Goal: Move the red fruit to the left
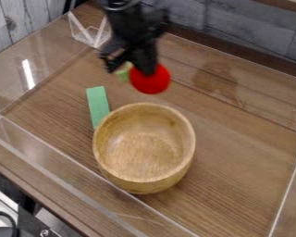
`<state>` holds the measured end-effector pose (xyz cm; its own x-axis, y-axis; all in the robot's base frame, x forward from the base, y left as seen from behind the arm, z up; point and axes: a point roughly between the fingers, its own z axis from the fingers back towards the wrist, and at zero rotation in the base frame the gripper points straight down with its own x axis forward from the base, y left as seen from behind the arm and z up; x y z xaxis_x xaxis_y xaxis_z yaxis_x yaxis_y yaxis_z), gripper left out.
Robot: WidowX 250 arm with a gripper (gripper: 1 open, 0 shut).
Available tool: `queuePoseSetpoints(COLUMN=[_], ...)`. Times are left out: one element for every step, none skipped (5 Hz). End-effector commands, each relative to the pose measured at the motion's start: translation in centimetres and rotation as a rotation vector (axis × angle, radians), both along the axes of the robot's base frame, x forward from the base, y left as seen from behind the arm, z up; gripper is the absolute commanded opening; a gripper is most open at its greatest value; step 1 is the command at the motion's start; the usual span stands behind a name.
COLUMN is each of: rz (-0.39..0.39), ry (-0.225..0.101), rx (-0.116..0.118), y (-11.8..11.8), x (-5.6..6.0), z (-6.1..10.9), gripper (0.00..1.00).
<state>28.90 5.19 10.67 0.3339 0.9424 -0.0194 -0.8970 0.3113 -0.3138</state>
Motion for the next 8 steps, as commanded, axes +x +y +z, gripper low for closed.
queuePoseSetpoints(rz=[0.021, 0.051, 0.078, 0.068, 0.053, 0.014, -0.028, -0.009], ry=[-0.074, -0.087, -0.097, -0.107, -0.113, -0.118, -0.124, -0.128], rx=[0.024, 0.034, 0.043, 0.049, 0.053, 0.058, 0.063, 0.071], y=[3.1, 5.4, 7.2, 8.7, 9.8, 10.6, 11.2, 12.1], x=[0.3, 1.5, 2.5, 4.0, 5.3, 5.5, 5.6, 5.5], z=[1.5, 0.4, -0.7, -0.9, -1.2, -2.0, -2.7, -3.6], gripper=[0.0, 0.0, 0.0, 0.0, 0.0, 0.0, 0.0, 0.0])
